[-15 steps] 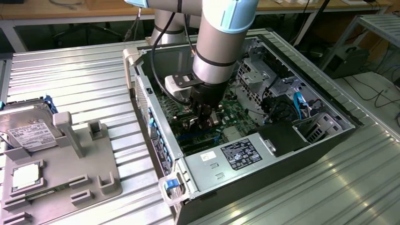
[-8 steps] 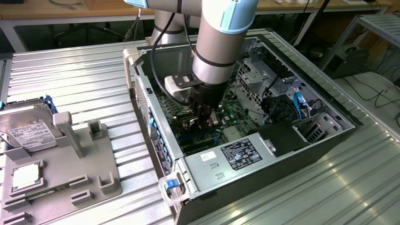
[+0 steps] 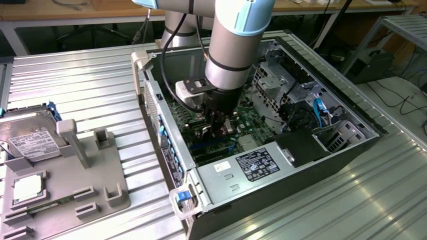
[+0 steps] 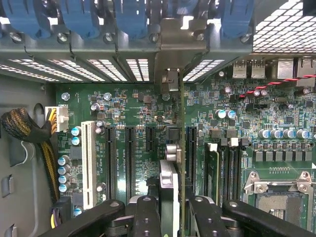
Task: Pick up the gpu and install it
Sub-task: 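Insert the gpu into the slot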
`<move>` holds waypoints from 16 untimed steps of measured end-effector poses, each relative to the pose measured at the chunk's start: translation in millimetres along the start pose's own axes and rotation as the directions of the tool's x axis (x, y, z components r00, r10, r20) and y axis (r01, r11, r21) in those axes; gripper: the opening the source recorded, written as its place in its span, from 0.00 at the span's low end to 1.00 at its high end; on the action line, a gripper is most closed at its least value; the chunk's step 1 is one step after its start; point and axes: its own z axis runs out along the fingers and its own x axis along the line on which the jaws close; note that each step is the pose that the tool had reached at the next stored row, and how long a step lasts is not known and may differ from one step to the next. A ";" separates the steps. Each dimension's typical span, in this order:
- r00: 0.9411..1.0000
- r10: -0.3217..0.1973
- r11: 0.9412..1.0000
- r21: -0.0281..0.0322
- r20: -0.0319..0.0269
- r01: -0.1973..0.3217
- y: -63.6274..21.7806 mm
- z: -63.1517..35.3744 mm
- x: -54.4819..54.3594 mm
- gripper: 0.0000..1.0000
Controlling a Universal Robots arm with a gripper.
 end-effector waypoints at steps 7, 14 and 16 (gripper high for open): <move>1.000 0.000 1.000 0.000 0.000 0.000 -3.8 0.0 0.0 0.28; 1.000 0.000 1.000 0.000 0.000 0.000 -3.7 0.2 -1.0 0.28; 1.000 0.000 1.000 0.000 0.000 0.000 -3.2 0.5 -1.1 0.28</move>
